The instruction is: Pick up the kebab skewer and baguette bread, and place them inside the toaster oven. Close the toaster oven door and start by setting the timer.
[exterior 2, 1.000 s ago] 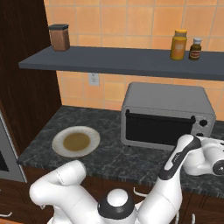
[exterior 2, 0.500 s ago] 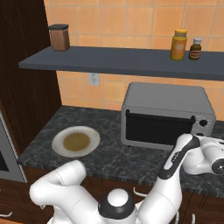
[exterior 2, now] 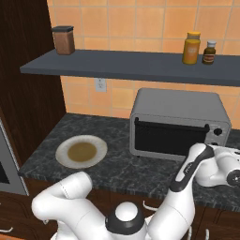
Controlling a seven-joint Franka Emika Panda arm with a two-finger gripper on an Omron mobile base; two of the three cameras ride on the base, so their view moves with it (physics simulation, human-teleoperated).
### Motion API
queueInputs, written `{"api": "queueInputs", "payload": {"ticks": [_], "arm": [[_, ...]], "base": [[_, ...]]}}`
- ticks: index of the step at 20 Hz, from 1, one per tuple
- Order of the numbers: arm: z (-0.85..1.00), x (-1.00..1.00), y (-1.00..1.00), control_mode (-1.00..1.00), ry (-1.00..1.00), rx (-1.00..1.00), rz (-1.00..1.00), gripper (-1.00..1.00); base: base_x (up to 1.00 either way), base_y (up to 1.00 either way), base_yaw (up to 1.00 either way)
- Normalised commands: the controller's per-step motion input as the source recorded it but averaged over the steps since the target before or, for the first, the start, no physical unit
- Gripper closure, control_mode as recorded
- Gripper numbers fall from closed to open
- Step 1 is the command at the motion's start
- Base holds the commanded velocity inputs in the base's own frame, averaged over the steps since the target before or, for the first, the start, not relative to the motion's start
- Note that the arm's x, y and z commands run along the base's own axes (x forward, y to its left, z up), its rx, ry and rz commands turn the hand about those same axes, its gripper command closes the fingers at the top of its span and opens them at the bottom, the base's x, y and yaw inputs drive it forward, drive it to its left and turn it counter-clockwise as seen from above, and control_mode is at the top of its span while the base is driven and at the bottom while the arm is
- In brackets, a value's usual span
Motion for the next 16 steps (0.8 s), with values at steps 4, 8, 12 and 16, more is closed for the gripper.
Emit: {"api": "queueInputs", "payload": {"ticks": [4,8,12,16], "arm": [[0.00,0.01,0.00,-1.00,0.00,0.01,0.00,1.00],[-0.01,0.00,0.00,-1.00,0.00,0.16,-0.01,1.00],[-0.01,0.00,0.00,-1.00,0.00,0.26,-0.06,1.00],[-0.07,-0.04,0.00,-1.00,-0.03,0.30,-0.08,1.00]], "base": [[0.00,0.00,0.00],[0.00,0.00,0.00],[0.00,0.00,0.00],[0.00,0.00,0.00]]}}
